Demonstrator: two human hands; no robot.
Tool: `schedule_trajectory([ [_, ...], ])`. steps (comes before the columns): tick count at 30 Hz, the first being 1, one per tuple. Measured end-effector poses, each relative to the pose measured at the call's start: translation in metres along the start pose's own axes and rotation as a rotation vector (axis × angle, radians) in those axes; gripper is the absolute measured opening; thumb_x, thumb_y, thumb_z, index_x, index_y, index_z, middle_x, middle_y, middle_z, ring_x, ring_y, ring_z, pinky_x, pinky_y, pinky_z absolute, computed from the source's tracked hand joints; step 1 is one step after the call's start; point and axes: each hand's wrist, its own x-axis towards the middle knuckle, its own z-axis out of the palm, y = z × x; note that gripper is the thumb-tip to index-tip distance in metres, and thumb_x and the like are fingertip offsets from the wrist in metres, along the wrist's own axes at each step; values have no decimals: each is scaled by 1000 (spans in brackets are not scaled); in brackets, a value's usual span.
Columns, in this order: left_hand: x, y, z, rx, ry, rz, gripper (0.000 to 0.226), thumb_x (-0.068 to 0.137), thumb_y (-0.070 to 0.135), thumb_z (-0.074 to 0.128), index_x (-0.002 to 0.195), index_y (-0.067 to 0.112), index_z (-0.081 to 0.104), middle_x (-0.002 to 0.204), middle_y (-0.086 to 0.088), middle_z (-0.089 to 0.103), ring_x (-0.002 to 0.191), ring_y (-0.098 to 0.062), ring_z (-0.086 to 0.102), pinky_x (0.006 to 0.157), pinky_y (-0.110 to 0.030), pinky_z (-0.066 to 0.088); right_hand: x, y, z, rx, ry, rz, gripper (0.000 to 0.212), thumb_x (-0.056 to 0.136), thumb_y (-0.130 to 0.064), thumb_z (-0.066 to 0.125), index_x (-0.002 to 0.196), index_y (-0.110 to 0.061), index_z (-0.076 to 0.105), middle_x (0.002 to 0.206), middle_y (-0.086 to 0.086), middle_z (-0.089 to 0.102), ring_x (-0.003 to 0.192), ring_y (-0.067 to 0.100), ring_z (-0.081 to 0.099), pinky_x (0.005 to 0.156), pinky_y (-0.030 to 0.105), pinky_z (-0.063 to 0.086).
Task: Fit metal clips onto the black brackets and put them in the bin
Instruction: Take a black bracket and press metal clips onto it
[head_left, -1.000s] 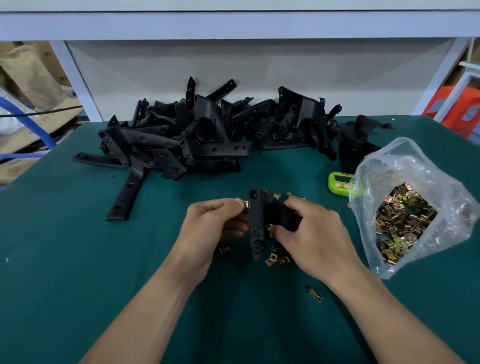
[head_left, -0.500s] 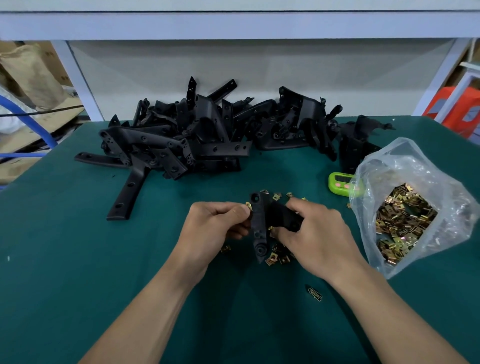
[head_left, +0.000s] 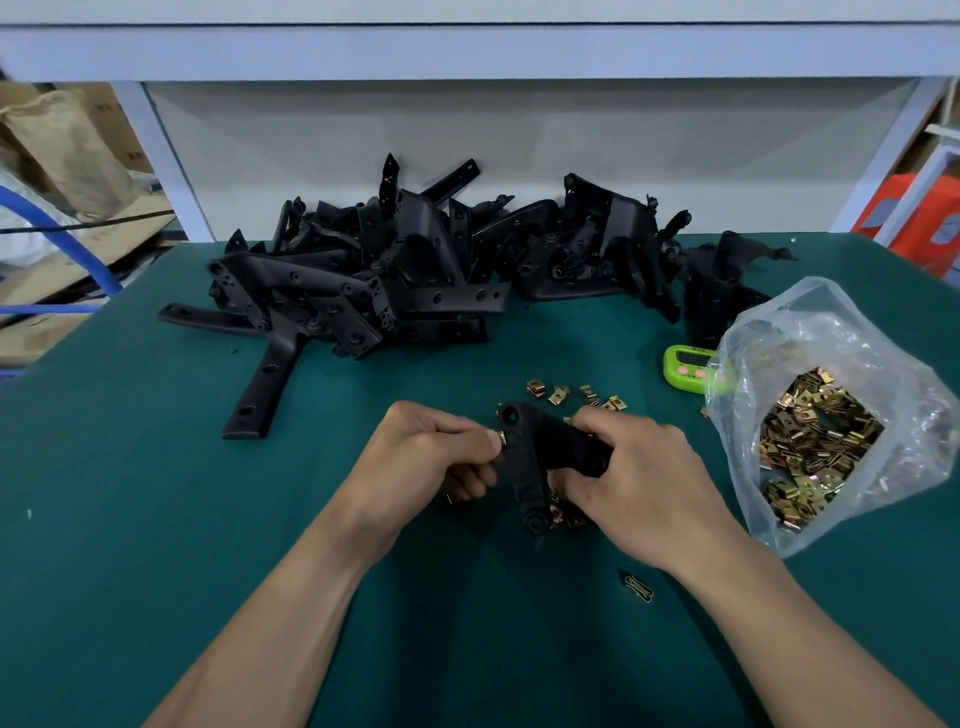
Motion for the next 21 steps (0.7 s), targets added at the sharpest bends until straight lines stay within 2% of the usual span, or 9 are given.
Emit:
schedule_trajectory([
  [11,0,-1,-4,23,-27,46,18,75,21,72,66,7,76,62,-13,68,54,-19,61,54,-26,50,2,-5,-5,27,-87,1,22,76,-43,77,87,-31,61,77,-7,68,72,20,60,69,45,54],
  [16,1,1,0,-21,-29,45,19,75,22,71,67,5,76,63,-15,68,55,-20,60,54,-26,49,4,-5,-11,102,-155,9,30,69,-48,73,91,-29,69,85,-7,72,83,18,64,76,47,55],
  [21,1,1,2,-35,-4,61,19,74,21,70,68,4,77,64,-16,67,55,-20,59,54,-27,48,5,-4,-11,142,-152,4,29,70,-50,75,93,-33,70,82,-8,72,78,12,63,73,43,56],
])
